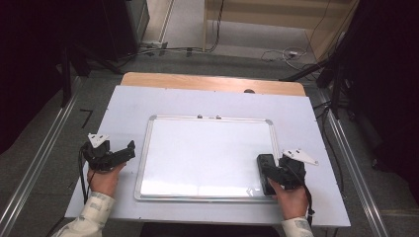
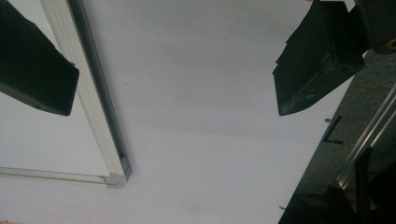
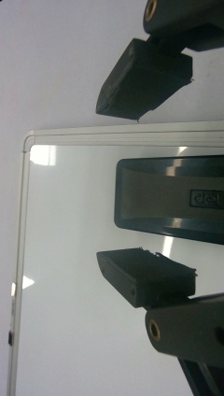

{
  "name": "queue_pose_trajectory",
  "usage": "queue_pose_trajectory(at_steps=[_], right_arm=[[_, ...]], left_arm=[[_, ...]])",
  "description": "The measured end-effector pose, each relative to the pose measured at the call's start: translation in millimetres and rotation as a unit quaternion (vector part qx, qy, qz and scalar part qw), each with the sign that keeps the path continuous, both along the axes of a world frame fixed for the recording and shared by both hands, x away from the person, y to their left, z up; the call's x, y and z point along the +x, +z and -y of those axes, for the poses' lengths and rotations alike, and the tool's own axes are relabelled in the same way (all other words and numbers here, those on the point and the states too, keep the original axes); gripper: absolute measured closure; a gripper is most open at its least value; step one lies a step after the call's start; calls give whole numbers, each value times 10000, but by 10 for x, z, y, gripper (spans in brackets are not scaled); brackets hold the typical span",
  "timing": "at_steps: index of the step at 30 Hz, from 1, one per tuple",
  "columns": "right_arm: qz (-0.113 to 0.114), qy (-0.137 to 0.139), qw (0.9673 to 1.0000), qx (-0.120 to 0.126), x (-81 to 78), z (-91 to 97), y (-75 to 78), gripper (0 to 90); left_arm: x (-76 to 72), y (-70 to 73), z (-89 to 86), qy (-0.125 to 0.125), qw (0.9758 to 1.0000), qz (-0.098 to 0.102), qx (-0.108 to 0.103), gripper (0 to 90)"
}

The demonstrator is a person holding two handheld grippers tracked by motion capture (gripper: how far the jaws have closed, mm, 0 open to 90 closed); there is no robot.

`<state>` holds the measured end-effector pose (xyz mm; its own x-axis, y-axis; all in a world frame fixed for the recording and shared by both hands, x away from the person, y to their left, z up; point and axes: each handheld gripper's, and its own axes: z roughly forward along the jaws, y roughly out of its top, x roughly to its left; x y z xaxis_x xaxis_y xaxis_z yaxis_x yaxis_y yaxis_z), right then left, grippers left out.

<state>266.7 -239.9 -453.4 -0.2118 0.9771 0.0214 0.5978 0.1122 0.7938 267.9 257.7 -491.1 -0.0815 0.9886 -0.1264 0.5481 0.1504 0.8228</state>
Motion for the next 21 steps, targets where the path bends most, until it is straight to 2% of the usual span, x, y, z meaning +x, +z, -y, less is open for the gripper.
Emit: queue_pose_trajectory(at_steps=[12,21], right_arm=[[133,253,9996,-33,-28,34,98,200],[238,228,9995,8,-34,125,142,191]], left_arm=[[-1,-1,2,2,10000,-10,15,4],[0,-3,2,1,10000,-12,33,4]])
